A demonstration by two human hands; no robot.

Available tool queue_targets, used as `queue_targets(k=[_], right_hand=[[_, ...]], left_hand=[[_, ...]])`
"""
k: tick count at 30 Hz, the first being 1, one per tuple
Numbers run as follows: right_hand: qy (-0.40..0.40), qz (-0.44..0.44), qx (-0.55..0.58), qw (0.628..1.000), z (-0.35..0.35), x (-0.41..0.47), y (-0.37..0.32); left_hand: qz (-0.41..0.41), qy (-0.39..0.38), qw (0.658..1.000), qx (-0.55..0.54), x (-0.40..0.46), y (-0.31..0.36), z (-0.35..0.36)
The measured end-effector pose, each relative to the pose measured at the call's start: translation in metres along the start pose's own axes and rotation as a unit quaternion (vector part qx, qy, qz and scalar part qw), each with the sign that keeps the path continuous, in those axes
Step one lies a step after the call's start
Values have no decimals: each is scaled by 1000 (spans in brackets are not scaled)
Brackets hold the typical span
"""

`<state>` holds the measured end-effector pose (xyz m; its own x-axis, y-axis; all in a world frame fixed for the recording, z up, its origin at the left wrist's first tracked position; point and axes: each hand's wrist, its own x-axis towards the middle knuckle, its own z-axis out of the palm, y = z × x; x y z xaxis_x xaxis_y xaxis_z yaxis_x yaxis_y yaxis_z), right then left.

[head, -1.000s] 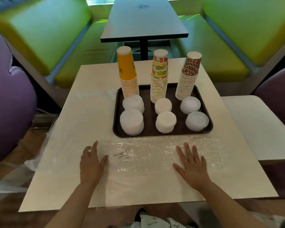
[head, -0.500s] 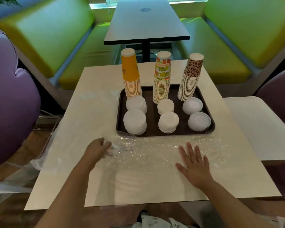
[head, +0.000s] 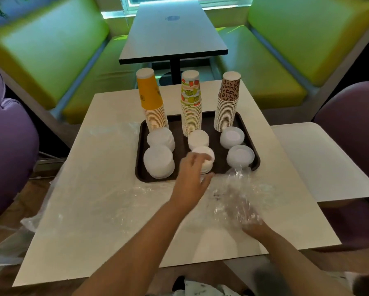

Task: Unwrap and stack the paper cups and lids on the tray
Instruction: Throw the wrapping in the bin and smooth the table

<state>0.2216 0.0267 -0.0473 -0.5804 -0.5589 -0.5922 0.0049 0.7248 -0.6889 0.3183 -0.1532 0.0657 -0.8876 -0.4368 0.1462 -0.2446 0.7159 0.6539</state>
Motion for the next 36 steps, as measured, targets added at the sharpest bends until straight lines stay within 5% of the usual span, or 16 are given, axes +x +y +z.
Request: queue_targets(k=[2,5,8,11,16,21,24,26,31,36], right_hand=[[27,9,149,988,-4,10,16],[39,-23,247,968,-21,-23,-18],[82,-82,252,961,-32,-21,-18],[79,-106,294,947,-43,-27,-16],[134,-205,147,958,-52,-19,-19],[263,-178,-40,947,-48,3,-22],[364,-212,-187,887,-28,-3,-22],[336,-286,-227,868,-6,-18,-26],[219,-279,-406,842,46,-30,-7],[243,-198,-329,891,46,-25,1]], left_hand=[[-25,44,998,37,-12,-24,24],[17,-72,988,138,-27,-48,51],[5,-158,968,198,-37,-55,67],[-53,-158,966,196,-33,-56,73],[-111,-145,972,149,-29,-60,86],[-134,-26,982,129,-29,-56,92],[-213,9,977,19,-28,-45,87],[-225,53,969,-91,-26,-39,81],[-367,77,886,-272,-16,-23,72],[-430,36,759,-487,-22,2,63]])
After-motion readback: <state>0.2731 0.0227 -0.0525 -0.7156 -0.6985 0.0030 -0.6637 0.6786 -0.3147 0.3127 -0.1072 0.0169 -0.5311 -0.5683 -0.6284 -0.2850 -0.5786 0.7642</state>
